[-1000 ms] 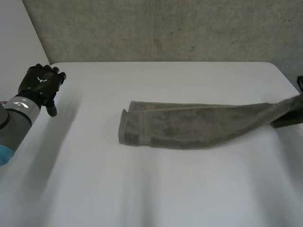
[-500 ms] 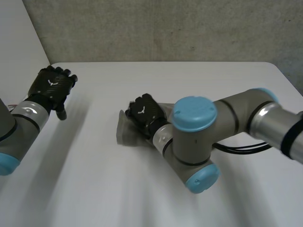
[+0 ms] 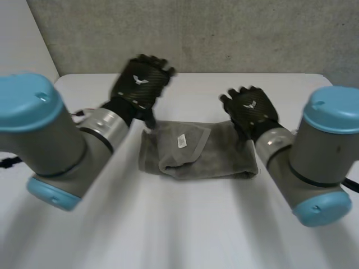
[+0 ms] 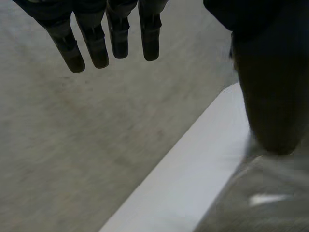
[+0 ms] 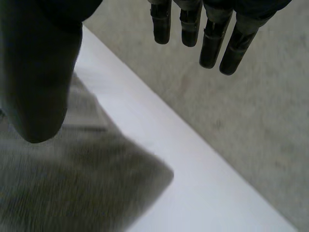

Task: Fold the towel.

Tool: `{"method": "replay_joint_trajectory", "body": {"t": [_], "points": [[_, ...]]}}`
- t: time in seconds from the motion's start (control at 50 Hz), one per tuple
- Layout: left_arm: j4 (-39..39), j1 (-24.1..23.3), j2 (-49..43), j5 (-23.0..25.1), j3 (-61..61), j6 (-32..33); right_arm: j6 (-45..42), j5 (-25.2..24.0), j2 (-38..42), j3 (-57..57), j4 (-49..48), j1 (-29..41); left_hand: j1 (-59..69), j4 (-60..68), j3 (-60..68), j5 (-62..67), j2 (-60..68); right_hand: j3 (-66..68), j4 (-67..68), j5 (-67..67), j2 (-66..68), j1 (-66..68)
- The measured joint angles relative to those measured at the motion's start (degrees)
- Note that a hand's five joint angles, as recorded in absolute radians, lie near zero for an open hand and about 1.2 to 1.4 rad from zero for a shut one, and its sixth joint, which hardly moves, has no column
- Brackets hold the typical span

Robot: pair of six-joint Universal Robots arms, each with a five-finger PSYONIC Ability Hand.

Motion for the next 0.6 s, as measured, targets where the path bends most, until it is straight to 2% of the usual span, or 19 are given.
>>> {"method": "replay_joint_trajectory", "body": {"t": [0.16,0.28,0.44,0.6], "points": [[-0.04,-7.74,-6.99,-0.02,1.51,-1.89,1.51,-4.39,-0.97,7.86,-0.79,-6.24,0.00,0.00,0.00,-0.02,0.00,-0.02,0.00,0.00,0.00,0.00],[0.23,-9.77,-12.81,-0.16,3.16,-1.31,3.03,-7.39,-0.81,10.88,-1.60,-8.04,0.00,0.00,0.00,0.01,0.00,-0.23,0.00,0.04,0.00,-0.01],[0.22,-8.97,-19.34,-2.60,7.81,1.14,4.92,-8.27,0.29,11.51,-2.64,-7.87,0.00,0.00,0.00,0.01,0.00,-0.23,0.00,0.00,0.00,-0.01],[0.33,-5.07,-22.06,-9.39,9.87,6.33,5.75,-8.91,3.52,12.07,-5.20,-7.23,0.00,0.00,0.00,0.01,0.00,-0.23,0.00,0.00,0.00,-0.01]]}}
